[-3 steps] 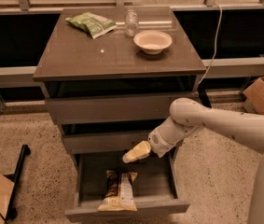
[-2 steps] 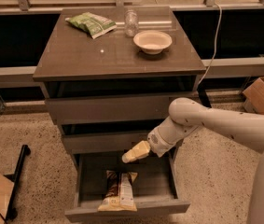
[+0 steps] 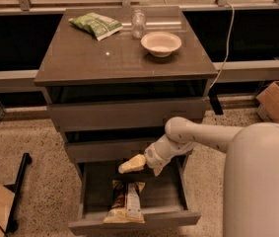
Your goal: Pick brown chip bag from bottom drawer and place on counter
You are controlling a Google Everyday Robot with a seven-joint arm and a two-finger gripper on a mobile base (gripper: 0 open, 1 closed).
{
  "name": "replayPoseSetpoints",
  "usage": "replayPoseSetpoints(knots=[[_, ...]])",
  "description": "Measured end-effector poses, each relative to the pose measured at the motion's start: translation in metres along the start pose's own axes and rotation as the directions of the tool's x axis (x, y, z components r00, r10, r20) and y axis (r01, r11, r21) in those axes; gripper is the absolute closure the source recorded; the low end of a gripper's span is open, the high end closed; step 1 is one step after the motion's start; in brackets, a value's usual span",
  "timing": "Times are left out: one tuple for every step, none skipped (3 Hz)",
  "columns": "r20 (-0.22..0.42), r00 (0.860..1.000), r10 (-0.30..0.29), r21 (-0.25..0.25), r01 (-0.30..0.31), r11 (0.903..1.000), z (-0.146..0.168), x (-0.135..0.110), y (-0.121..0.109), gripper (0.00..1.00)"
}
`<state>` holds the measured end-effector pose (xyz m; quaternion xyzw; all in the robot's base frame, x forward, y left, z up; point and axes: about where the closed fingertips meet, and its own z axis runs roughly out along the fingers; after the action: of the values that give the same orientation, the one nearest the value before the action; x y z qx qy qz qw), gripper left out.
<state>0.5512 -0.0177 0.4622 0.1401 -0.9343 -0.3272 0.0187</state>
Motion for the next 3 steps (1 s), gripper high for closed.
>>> replayPoseSetpoints(knots=[[-0.012, 0.994, 0.110, -0.028, -0.110, 0.9935, 0.052, -0.006, -0.027, 0.00], [-0.029, 0.992, 0.126, -0.036, -0.127, 0.9912, 0.065, -0.001, -0.033, 0.00], [-0.021, 0.986, 0.166, -0.036, -0.166, 0.9854, 0.087, -0.013, -0.039, 0.00]])
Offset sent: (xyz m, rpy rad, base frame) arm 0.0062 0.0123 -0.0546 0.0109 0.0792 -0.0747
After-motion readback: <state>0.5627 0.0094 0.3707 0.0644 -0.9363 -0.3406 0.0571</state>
